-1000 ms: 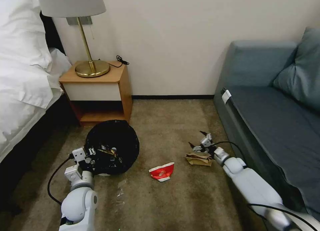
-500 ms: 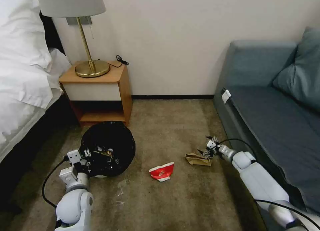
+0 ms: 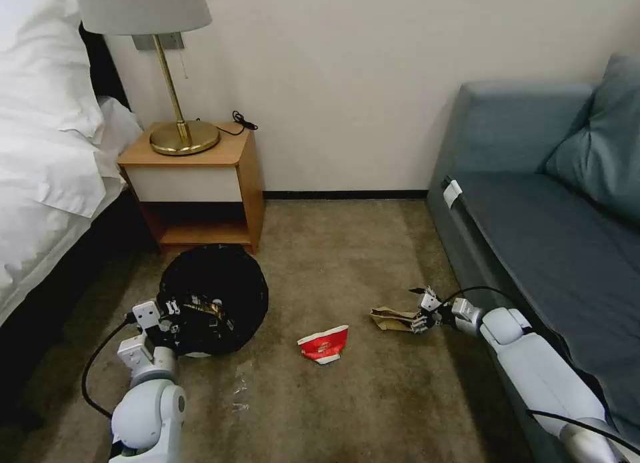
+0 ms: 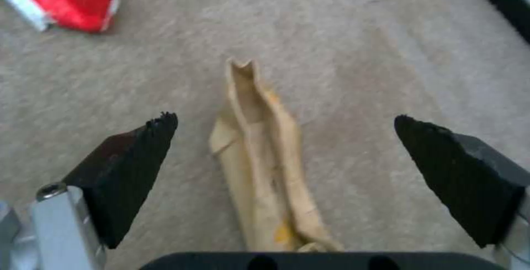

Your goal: Pick up the trash bin, then pick up the garbage on the floor and place it into the trash bin.

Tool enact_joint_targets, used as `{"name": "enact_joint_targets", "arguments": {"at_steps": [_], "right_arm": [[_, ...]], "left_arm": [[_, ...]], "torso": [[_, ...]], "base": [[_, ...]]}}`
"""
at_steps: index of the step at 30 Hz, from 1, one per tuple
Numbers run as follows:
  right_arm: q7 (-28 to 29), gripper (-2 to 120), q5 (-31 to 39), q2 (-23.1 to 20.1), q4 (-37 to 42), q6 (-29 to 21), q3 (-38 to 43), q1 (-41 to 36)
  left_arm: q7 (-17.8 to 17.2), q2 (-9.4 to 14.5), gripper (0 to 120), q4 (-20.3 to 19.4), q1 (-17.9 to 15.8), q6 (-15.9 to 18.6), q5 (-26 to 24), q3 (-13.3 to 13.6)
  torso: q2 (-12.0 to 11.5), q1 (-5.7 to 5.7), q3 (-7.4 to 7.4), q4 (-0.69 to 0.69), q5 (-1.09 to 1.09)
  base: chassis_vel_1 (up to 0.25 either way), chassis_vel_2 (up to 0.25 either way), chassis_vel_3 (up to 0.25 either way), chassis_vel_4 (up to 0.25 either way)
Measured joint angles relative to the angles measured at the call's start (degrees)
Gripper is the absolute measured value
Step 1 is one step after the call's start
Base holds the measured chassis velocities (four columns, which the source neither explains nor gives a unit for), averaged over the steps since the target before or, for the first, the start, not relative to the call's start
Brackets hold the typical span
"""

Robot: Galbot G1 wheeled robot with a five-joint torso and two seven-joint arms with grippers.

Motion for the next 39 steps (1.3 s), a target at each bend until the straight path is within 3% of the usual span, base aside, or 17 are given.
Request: {"name": "enact_joint_targets", "arguments": {"at_steps": [7, 20, 31, 34, 39], "right_arm": [[-0.09, 100, -5.1, 1.85, -3.84, 0.56, 0.44, 1.77], [9.55, 100, -14.4, 10.67, -16.78, -1.9, -0.62, 7.81], [9.58, 100, -16.46, 11.14, -22.22, -3.69, 3.56, 8.43], [9.17, 95, -15.51, 11.11, -23.12, -3.69, 4.45, 8.34], [9.14, 72, -12.89, 11.04, -23.85, -3.86, 4.92, 8.21]], "left_arm": [[-0.01, 0.01, 5, -0.12, 0.34, 0.0, 0.06, 0.13], [-0.02, -0.09, 5, -0.55, 0.91, -0.25, 0.05, -0.31], [-0.08, -0.09, 5, -0.8, 1.09, -0.37, -0.01, -0.49], [-0.22, -0.11, 5, -1.02, 1.09, -0.37, 0.03, -0.34], [-0.38, -0.13, 5, -1.51, 1.2, -0.37, 0.05, -0.23]], "torso": [[0.0, 0.0, 0.0, 0.01, -0.01], [0.0, 0.0, 0.0, 0.02, 0.0], [0.0, 0.0, 0.0, 0.0, 0.0], [0.0, 0.0, 0.0, 0.0, 0.0], [0.0, 0.0, 0.0, 0.0, -0.01]], "base": [[0.0, 0.0, 0.0, 0.0], [0.0, 0.0, 0.0, 0.0], [0.0, 0.0, 0.0, 0.0], [0.0, 0.0, 0.0, 0.0], [0.0, 0.0, 0.0, 0.0]]}}
